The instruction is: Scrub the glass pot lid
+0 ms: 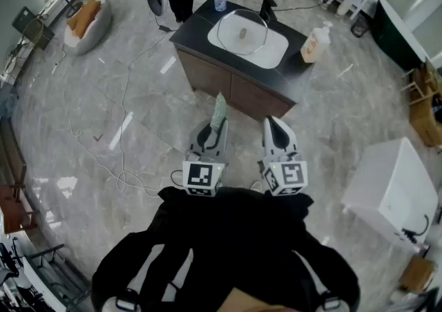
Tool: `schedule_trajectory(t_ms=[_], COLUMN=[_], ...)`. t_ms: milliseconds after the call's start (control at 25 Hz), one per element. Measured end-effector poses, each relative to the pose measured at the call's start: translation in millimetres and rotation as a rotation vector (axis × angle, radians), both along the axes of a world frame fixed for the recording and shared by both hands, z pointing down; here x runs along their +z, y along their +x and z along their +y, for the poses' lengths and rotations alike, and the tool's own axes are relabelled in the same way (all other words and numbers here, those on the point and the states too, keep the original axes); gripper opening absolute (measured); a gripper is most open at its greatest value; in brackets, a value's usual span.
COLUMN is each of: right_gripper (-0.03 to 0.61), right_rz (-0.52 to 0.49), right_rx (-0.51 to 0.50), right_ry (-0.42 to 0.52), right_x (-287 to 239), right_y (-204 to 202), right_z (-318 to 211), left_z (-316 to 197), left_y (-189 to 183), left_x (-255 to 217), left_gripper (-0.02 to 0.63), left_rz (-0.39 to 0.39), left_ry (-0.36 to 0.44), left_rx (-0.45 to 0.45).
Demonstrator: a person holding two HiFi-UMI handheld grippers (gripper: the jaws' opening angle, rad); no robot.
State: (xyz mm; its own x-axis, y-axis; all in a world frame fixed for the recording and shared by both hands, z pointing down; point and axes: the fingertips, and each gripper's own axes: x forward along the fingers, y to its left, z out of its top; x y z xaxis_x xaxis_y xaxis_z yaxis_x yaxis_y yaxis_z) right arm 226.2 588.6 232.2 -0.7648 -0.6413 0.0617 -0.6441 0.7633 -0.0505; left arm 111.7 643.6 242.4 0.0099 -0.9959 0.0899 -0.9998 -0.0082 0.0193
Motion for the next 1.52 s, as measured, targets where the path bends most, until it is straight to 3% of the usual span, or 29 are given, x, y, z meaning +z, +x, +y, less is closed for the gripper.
schedule_trajectory(t_ms=[320,720,1120,1520], right_gripper=[0.002,0.002,0.002,0.002], right_rz=[-0.048,-0.031,-0.05,-0.039], right_rx=[0.034,0.06,0.072,0.06], right_ry=[0.01,0.009,-0.017,-0.059], right_x=[-4,11,33,26], right_y=[-19,-44,-97,-150], right_z=[23,-7,-128,-293], left_z=[19,-16,-142,-307], left_y=[-28,-49,-96,-156], left_x=[5,22,41,38], left_gripper=[0.072,0.072,0.072,0.072], left_rz=[0.045,0.044,-0.029,-0.025], left_ry=[0.016,-0.006,-0.06,-0.109], left_rx=[0.02,0.062,0.113,0.101])
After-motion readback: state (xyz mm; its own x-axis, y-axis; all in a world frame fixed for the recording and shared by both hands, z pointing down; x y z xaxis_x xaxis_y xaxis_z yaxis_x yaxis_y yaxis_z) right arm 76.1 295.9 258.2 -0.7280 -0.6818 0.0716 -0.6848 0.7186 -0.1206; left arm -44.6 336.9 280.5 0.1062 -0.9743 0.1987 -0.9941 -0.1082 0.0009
